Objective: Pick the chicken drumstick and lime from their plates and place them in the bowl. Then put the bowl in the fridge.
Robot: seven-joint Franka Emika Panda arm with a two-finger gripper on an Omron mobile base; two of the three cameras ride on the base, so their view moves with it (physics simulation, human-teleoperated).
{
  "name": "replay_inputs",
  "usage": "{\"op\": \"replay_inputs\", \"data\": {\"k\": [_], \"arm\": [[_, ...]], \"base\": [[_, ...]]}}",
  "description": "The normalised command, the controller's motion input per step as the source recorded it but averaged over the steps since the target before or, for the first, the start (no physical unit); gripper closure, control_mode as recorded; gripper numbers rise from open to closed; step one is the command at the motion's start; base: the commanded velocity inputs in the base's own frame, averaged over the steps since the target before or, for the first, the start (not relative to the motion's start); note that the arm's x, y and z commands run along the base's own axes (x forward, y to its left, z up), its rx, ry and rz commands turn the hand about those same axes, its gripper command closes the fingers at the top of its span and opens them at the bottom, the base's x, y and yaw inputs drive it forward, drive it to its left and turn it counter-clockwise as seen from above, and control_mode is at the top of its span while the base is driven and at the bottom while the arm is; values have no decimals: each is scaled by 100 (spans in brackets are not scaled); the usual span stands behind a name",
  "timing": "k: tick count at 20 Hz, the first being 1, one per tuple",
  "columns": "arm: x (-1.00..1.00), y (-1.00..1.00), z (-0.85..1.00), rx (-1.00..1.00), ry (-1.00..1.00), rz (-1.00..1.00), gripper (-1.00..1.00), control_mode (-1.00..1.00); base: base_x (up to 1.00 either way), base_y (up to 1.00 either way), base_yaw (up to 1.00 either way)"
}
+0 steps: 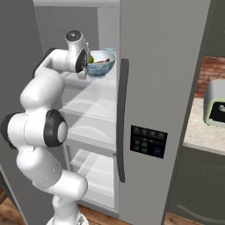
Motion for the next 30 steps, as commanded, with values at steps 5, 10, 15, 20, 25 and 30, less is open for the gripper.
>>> {"op": "replay_inputs", "data": {"k": [5,10,15,20,25,30], "arm": [[46,-4,-20,2,0,2,100,-100],[41,-2,-34,0,-1,1,100,-100],[18,-2,-35,0,-3,2,100,-100],[26,-1,-35,0,-1,2,100,-100],[31,0,-36,1,0,3,-100,-100],[4,-4,-25,6,1,2,-100,-100]], "base": [[0,0,0],[0,0,0],[0,0,0],[0,0,0],[0,0,0],[0,0,0]]}}
